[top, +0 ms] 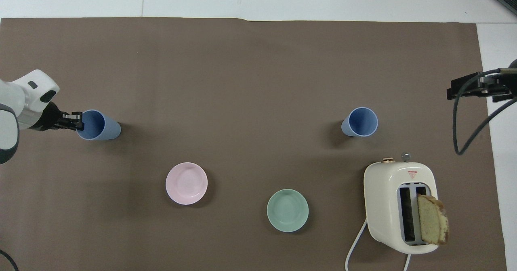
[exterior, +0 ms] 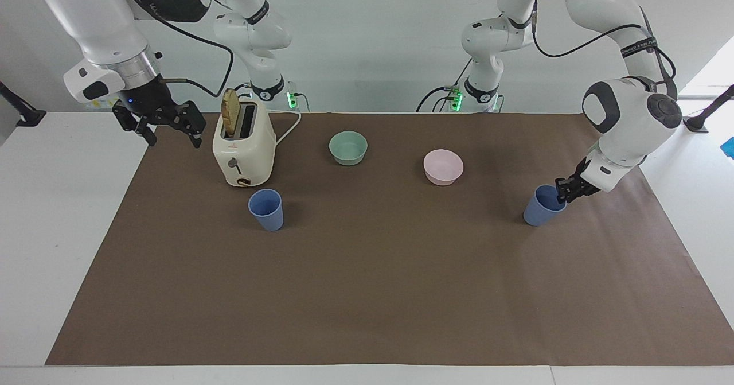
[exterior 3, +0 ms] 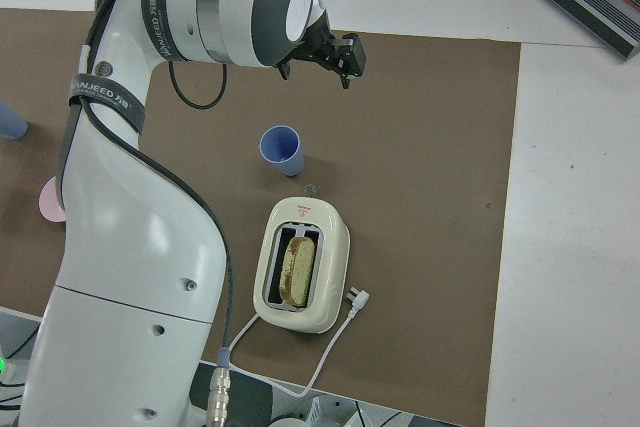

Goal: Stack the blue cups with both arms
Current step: 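Reach the left gripper to the blue cup nearest it and grasp, then carry the blue cup with the left gripper toward the table center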

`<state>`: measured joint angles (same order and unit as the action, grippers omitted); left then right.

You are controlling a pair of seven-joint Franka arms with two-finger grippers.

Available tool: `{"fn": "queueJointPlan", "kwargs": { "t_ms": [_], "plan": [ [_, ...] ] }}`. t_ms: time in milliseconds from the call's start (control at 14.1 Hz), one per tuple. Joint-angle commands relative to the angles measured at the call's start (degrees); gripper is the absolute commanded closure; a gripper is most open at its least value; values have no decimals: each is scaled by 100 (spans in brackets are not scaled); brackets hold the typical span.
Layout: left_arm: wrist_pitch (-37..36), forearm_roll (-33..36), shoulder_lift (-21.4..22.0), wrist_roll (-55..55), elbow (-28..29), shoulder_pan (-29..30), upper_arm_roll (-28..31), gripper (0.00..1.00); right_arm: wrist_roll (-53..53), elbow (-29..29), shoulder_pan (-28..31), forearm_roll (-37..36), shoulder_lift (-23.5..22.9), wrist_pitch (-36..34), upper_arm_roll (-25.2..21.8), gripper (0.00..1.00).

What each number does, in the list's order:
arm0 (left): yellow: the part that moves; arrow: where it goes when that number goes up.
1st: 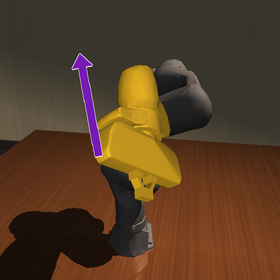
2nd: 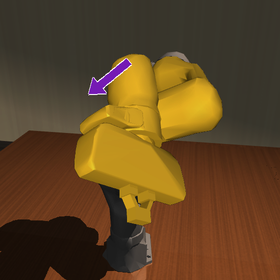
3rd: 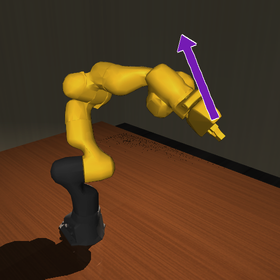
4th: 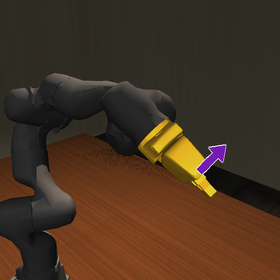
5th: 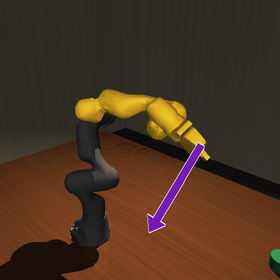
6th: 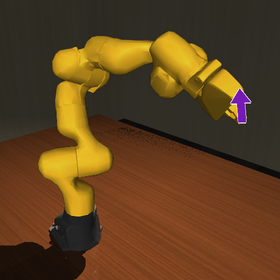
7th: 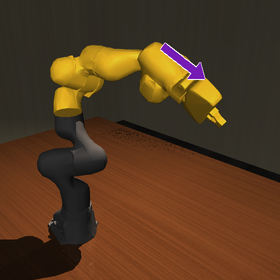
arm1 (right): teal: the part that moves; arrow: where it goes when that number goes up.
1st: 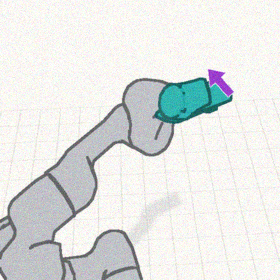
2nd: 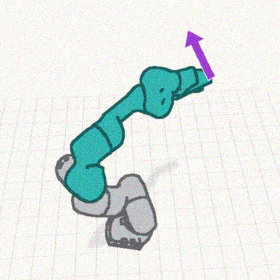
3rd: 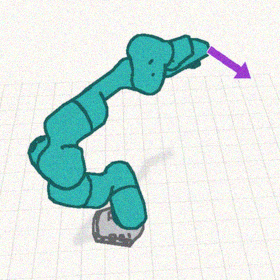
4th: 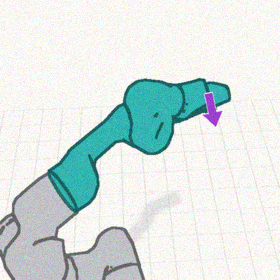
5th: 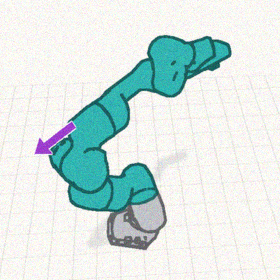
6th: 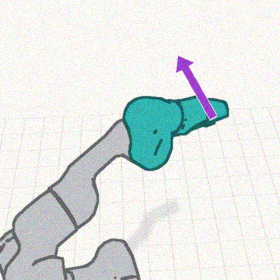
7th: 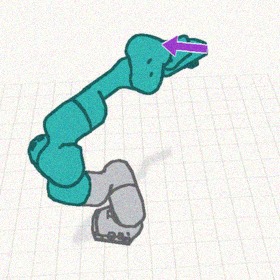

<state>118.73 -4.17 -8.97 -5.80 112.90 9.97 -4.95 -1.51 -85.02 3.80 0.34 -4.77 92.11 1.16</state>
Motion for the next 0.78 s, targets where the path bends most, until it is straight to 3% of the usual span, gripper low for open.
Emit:
{"fn": "queueJointPlan", "kwargs": {
  "t_ms": [0, 354, 709],
  "plan": [
    [-261, -189, -26, 106, -179, -101, 73, 100, 90, -67, 25, -8, 64, 0, 16, 0],
    [-973, -372, 0, 911, -1102, -284, 20, 100, 90, -67, 25, -8, 64, 0, 24, 0],
    [-817, -479, 35, 2942, -1244, -1443, -103, 100, 81, -67, 25, -8, 64, 0, 25, 0]
  ]
}}
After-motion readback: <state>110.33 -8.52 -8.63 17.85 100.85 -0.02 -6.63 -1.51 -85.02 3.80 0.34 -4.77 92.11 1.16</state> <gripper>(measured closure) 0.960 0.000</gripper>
